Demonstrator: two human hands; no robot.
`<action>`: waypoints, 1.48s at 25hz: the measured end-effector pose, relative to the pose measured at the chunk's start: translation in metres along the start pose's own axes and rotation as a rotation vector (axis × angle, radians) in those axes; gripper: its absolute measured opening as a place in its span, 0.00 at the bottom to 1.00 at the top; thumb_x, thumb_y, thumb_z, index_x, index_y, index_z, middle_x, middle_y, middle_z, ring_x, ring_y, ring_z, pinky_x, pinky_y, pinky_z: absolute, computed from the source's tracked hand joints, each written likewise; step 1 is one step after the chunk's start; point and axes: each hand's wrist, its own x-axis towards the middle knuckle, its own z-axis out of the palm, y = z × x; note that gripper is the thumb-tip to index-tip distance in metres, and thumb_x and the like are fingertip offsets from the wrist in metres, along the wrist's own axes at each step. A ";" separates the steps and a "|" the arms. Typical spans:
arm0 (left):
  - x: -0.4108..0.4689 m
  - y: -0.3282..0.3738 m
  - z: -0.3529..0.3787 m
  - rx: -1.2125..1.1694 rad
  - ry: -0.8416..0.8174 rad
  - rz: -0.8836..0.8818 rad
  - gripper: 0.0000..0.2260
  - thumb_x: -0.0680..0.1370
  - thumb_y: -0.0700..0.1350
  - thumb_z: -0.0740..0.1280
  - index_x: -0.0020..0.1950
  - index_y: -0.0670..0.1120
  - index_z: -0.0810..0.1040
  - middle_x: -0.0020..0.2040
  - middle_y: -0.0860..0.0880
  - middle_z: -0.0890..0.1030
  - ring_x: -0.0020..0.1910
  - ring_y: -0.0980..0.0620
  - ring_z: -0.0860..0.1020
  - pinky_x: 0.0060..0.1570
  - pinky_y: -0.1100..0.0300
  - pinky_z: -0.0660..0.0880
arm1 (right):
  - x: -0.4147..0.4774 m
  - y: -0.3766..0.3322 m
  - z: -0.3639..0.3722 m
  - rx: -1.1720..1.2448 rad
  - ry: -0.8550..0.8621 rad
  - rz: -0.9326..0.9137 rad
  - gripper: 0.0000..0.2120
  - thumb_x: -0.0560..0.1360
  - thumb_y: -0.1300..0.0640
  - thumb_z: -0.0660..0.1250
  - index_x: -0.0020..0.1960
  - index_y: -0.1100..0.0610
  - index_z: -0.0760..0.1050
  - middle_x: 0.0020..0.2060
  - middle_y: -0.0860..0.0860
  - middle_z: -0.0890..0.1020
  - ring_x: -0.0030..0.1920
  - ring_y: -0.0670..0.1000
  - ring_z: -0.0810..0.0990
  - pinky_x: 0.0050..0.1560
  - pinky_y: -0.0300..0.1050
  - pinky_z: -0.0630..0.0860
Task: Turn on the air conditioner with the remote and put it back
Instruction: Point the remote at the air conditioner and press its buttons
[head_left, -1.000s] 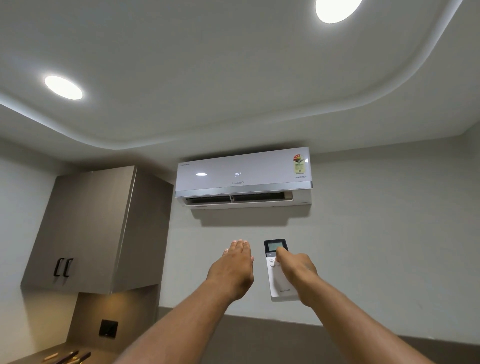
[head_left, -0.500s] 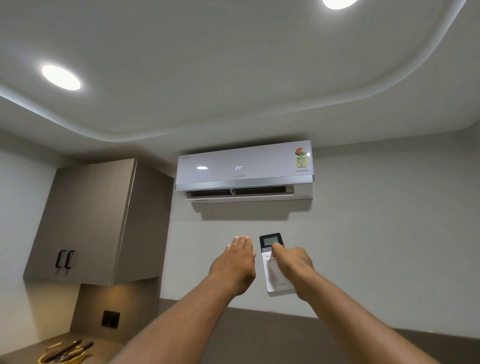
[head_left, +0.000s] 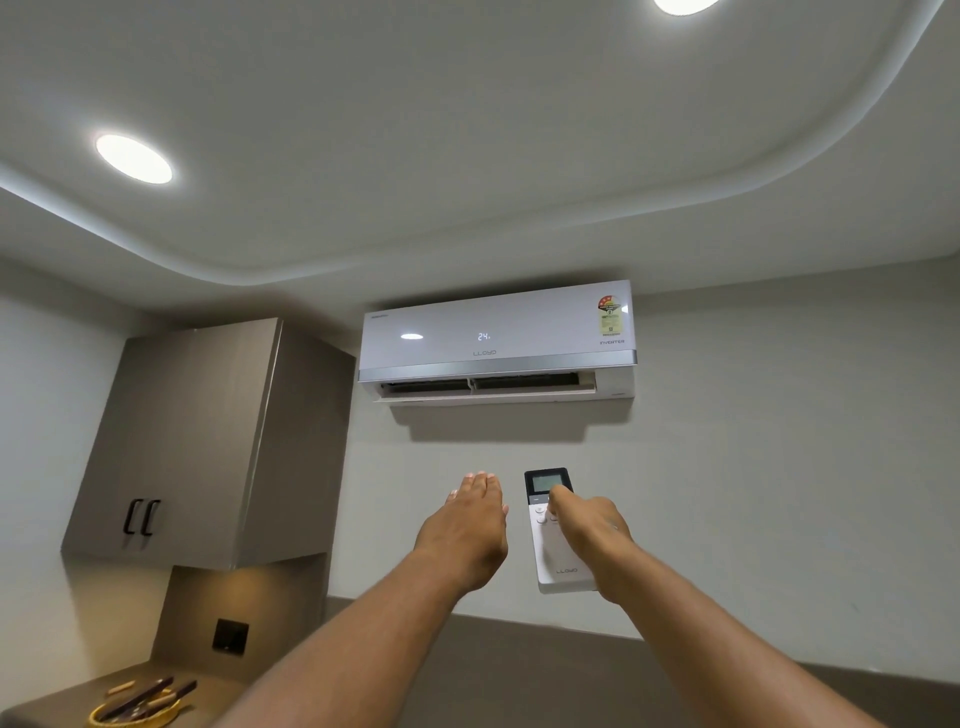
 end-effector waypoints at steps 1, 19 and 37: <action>0.000 -0.001 0.001 -0.001 0.001 -0.003 0.24 0.85 0.49 0.46 0.80 0.44 0.48 0.81 0.46 0.50 0.80 0.49 0.48 0.76 0.53 0.50 | 0.000 0.000 -0.001 0.003 -0.001 0.002 0.11 0.74 0.51 0.61 0.43 0.59 0.75 0.38 0.55 0.79 0.37 0.57 0.77 0.34 0.41 0.70; 0.002 0.032 0.018 -0.117 -0.021 0.097 0.24 0.84 0.48 0.46 0.79 0.42 0.50 0.81 0.46 0.51 0.80 0.49 0.49 0.77 0.52 0.51 | -0.005 0.011 -0.040 -0.022 0.127 0.056 0.11 0.73 0.52 0.61 0.45 0.59 0.76 0.40 0.56 0.80 0.35 0.57 0.78 0.33 0.41 0.71; -0.069 0.452 0.025 -0.706 -0.126 0.688 0.24 0.85 0.48 0.46 0.80 0.43 0.49 0.81 0.46 0.52 0.80 0.48 0.50 0.77 0.52 0.51 | -0.183 0.028 -0.410 -0.340 0.893 0.210 0.16 0.76 0.48 0.60 0.53 0.59 0.77 0.43 0.58 0.83 0.35 0.55 0.80 0.29 0.40 0.69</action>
